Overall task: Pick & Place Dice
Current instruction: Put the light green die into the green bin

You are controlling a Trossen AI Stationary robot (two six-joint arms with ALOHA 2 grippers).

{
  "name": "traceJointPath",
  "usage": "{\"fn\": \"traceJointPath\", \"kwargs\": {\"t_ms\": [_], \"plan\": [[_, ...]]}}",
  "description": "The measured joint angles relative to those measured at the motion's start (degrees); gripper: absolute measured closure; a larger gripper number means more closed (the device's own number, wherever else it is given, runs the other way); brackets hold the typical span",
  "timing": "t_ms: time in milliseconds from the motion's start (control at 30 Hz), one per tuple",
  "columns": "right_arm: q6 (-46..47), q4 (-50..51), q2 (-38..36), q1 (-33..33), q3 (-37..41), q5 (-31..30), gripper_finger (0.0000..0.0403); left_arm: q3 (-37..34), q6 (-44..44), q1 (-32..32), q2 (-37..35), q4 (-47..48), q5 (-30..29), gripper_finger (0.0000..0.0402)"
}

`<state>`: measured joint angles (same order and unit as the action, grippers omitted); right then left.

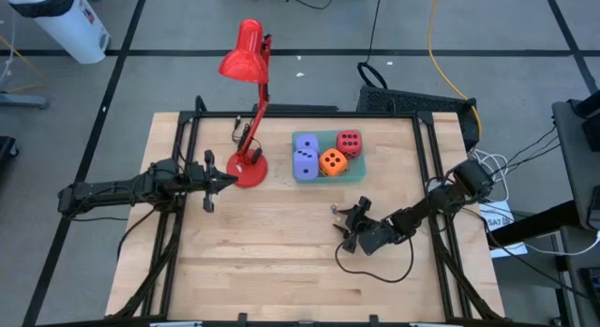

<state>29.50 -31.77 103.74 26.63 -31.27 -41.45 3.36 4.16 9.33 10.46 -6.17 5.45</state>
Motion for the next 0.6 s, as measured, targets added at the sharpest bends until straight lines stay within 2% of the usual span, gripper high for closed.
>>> {"fn": "traceJointPath", "kwargs": {"t_ms": [133,400,600], "plan": [[0.5,0.2,0.0,-0.9,-0.1,2.7,0.0204,0.0,0.0,0.0,0.0,0.0,0.0,0.0369],[0.5,1.1,0.0,-1.1,-0.1,4.4,0.0298,0.0,0.0,0.0,0.0,0.2,0.0,0.0369],[-0.1,1.8,-0.1,-1.1,-0.1,5.5,0.0347,0.0,0.0,0.0,0.0,0.4,0.0,0.0369]]}}
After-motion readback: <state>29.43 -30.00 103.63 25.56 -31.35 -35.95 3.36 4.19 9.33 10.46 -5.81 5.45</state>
